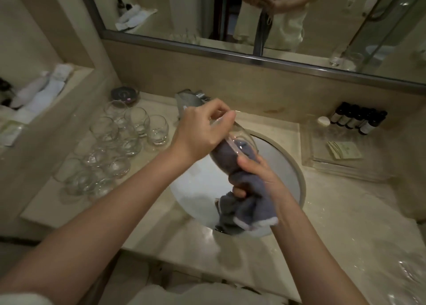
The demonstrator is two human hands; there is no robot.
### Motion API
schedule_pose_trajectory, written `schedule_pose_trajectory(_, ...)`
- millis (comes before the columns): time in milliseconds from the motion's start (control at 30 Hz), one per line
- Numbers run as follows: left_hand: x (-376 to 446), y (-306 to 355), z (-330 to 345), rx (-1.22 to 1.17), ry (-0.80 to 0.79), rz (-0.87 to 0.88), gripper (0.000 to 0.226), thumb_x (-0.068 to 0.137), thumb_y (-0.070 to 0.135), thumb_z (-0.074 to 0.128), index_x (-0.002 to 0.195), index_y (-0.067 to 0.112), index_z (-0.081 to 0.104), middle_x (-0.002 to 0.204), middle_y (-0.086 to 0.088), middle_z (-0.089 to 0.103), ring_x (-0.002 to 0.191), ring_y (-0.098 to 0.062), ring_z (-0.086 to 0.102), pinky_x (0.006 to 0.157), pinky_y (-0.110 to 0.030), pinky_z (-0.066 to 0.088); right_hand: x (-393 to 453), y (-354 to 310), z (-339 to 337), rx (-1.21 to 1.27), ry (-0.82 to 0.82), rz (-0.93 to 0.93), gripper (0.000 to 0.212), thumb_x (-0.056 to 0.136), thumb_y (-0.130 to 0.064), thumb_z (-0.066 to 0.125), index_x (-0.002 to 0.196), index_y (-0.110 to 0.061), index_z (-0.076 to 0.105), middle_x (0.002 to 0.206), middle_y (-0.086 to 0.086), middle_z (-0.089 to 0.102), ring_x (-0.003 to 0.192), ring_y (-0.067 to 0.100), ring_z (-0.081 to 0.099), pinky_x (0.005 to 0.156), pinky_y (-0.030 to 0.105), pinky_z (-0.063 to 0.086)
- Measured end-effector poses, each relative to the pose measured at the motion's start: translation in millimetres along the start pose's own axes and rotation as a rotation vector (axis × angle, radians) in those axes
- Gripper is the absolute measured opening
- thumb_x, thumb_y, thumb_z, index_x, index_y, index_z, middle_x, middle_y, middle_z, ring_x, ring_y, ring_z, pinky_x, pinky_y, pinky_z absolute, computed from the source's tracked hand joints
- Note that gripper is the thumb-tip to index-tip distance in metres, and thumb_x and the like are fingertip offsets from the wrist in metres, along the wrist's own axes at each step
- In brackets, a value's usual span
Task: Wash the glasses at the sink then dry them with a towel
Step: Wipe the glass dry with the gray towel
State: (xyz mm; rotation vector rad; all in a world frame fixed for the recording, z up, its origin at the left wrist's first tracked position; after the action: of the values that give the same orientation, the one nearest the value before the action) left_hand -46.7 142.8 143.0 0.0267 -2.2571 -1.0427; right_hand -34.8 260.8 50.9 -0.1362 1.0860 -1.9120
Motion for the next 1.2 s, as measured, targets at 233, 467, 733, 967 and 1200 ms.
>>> schedule_pose_trajectory(233, 1.9, -35.7, -13.8, -0.17, -0.354, -0.437, 0.097, 0.069, 0.092, 0.021, 0.105, 0.015, 0.068, 0.099, -0.006, 0.073, 0.081, -0.016, 0.068, 0.063, -0.03, 0.055, 12.3, -2.5, 28.2, -0.074, 0.038, -0.095, 0.022, 0.07, -0.02, 0.069, 0.089, -0.014, 0.059, 0.053, 0.002, 0.051, 0.036, 0.012, 0.047, 0.036, 0.02, 0.041)
schedule_pose_trajectory(467, -6.8, -62.9, -44.3, -0.101, -0.176, -0.453, 0.037, 0.088, 0.054, 0.054, 0.075, 0.019, 0.059, 0.061, 0.005, 0.061, 0.047, -0.01, 0.058, 0.043, -0.027, 0.043, 26.7, -3.1, 73.1, -0.333, -0.076, -0.157, 0.023, 0.092, -0.025, 0.056, 0.103, -0.008, 0.066, 0.074, -0.006, 0.071, 0.062, 0.001, 0.063, 0.057, 0.013, 0.048)
schedule_pose_trajectory(733, -20.7, -74.9, -60.2, -0.353, -0.027, -0.202, 0.024, 0.083, 0.039, 0.051, 0.077, 0.018, 0.061, 0.071, 0.008, 0.062, 0.064, -0.004, 0.062, 0.057, -0.02, 0.047, 38.3, 27.8, 68.4, -0.261, 0.017, 0.059, 0.034, 0.078, -0.045, 0.065, 0.097, -0.017, 0.065, 0.06, -0.004, 0.063, 0.045, 0.007, 0.057, 0.043, 0.019, 0.047)
schedule_pose_trajectory(967, -45.5, -132.0, -56.7, -0.357, 0.073, -0.689, 0.03, 0.085, 0.036, 0.056, 0.069, 0.011, 0.06, 0.061, 0.004, 0.054, 0.054, -0.019, 0.048, 0.046, -0.029, 0.036, 57.7, 17.9, 79.7, -0.979, 0.058, -0.194, 0.006, 0.081, -0.041, 0.068, 0.085, -0.037, 0.065, 0.072, -0.024, 0.066, 0.074, -0.009, 0.059, 0.072, 0.017, 0.043)
schedule_pose_trajectory(1200, -49.4, -99.4, -92.5, -0.319, 0.16, 0.013, 0.014, 0.089, 0.036, 0.044, 0.093, 0.028, 0.055, 0.086, 0.025, 0.061, 0.076, -0.013, 0.065, 0.068, -0.03, 0.051, 59.5, 34.5, 96.8, -0.278, -0.048, 0.057, 0.024, 0.102, -0.013, 0.034, 0.093, -0.009, 0.056, 0.051, -0.006, 0.062, 0.043, 0.0, 0.058, 0.041, 0.01, 0.043)
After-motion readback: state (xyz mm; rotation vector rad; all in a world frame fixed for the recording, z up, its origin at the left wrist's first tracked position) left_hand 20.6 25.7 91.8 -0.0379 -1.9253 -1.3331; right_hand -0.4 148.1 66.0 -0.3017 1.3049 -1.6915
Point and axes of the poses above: each hand's wrist, its own x-axis towards the middle knuckle, its own z-axis out of the palm, y = z × x, the point moved 9 cm from there along x, towards the middle knuckle
